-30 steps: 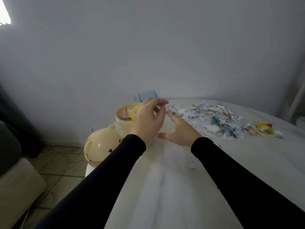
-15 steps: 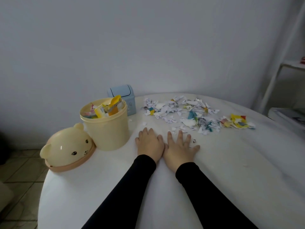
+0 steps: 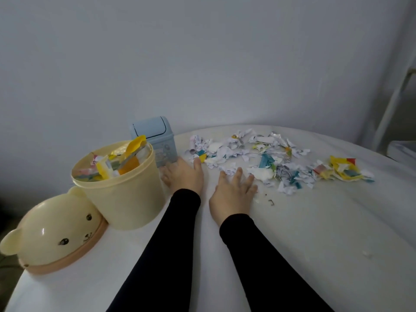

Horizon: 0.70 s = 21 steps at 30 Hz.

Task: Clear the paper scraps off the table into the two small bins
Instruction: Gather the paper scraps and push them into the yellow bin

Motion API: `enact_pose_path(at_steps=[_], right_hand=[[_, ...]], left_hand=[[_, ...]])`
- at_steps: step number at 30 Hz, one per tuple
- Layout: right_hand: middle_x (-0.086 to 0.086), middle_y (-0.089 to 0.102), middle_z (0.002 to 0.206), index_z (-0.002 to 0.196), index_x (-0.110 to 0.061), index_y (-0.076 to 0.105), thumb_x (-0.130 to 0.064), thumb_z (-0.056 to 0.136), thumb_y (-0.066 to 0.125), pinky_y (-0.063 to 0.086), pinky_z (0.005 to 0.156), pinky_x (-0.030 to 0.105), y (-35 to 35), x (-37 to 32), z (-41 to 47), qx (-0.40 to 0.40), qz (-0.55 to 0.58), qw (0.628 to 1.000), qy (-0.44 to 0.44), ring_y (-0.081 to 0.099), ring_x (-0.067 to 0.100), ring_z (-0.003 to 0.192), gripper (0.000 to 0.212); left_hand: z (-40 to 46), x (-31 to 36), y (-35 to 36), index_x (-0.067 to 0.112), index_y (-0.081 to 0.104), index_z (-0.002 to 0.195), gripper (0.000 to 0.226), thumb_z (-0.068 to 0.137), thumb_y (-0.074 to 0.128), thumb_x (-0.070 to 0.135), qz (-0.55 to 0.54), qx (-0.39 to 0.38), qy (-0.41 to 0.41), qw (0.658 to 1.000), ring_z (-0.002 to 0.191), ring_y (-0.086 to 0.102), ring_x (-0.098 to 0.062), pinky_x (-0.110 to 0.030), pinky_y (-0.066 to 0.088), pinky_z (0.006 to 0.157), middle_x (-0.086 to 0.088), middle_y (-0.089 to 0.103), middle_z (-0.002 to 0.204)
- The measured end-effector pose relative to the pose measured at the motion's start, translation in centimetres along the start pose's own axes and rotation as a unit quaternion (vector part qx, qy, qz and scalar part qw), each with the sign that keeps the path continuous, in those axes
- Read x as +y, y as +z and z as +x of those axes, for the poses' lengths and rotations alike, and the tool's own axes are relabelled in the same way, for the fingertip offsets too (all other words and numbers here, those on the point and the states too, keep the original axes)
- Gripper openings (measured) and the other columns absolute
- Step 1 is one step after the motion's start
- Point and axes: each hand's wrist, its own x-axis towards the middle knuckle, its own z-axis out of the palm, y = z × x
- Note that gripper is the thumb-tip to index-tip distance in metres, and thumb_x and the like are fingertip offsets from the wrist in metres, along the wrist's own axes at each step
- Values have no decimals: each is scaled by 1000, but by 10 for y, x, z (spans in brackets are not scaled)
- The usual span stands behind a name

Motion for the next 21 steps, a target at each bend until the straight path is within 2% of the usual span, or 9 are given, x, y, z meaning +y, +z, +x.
enact_pose_path(at_steps=[2, 4, 8, 10, 13, 16, 19, 21], right_hand=[[16, -13, 158, 153, -23, 8, -20, 99, 26, -2, 117, 51, 1, -1, 3, -5, 9, 1000, 1, -13, 46, 142, 57], [17, -11, 158, 153, -20, 9, -20, 100, 26, -2, 117, 50, 1, -1, 4, -7, 10, 1000, -1, -12, 47, 142, 55], [16, -2, 159, 152, -17, 14, -21, 100, 27, 1, 117, 51, 0, 0, 3, -6, 2, 1000, -9, -5, 45, 143, 53], [13, 5, 159, 151, -18, 16, -22, 101, 28, 5, 116, 53, 0, 2, 3, -1, -7, 1000, -8, 1, 43, 144, 52], [8, 26, 153, 147, -20, 27, -23, 101, 30, 19, 110, 54, -2, 7, 3, 34, -4, 999, -7, 20, 34, 140, 46], [6, 43, 138, 138, -21, 39, -21, 100, 33, 33, 97, 44, -7, 14, -5, 80, 14, 997, -19, 38, 28, 126, 39], [9, 46, 125, 130, -18, 49, -14, 98, 36, 37, 90, 35, -11, 21, -17, 110, 61, 991, -37, 42, 27, 116, 35], [10, 44, 123, 129, -16, 51, -9, 97, 37, 39, 89, 33, -14, 27, -28, 118, 95, 988, -43, 41, 27, 115, 36]], left_hand=[[7, -1, 2, 2, 38, 138, 68, 94, 30, 54, 12, -10, -16, 1000, 136, 28, -37, -46, 21, 113, -24, 34, 145], [9, -1, 4, -1, 45, 132, 67, 95, 27, 53, 45, -23, 1, 999, 128, 39, -36, -44, 30, 107, -24, 44, 138], [-6, 0, -1, 0, 60, 109, 49, 99, 27, 35, 25, -42, 91, 995, 104, 55, -32, -40, 43, 94, -19, 62, 110], [-18, -2, -5, 1, 61, 103, 40, 98, 29, 24, 18, -57, 142, 988, 101, 56, -32, -39, 44, 92, -18, 62, 107], [-42, -3, -9, 4, 60, 110, 33, 97, 33, 18, 14, -81, 219, 972, 106, 55, -31, -38, 42, 93, -16, 61, 114], [-65, -5, -13, 9, 61, 113, 32, 98, 36, 20, 3, -108, 285, 952, 108, 57, -29, -38, 44, 93, -12, 62, 118], [-87, -8, -20, 17, 64, 113, 29, 96, 41, 18, -37, -129, 317, 939, 99, 61, -22, -28, 46, 84, -6, 68, 111], [-100, -9, -27, 22, 65, 117, 31, 94, 45, 15, -64, -142, 322, 934, 96, 62, -16, -19, 41, 78, -2, 70, 110]])
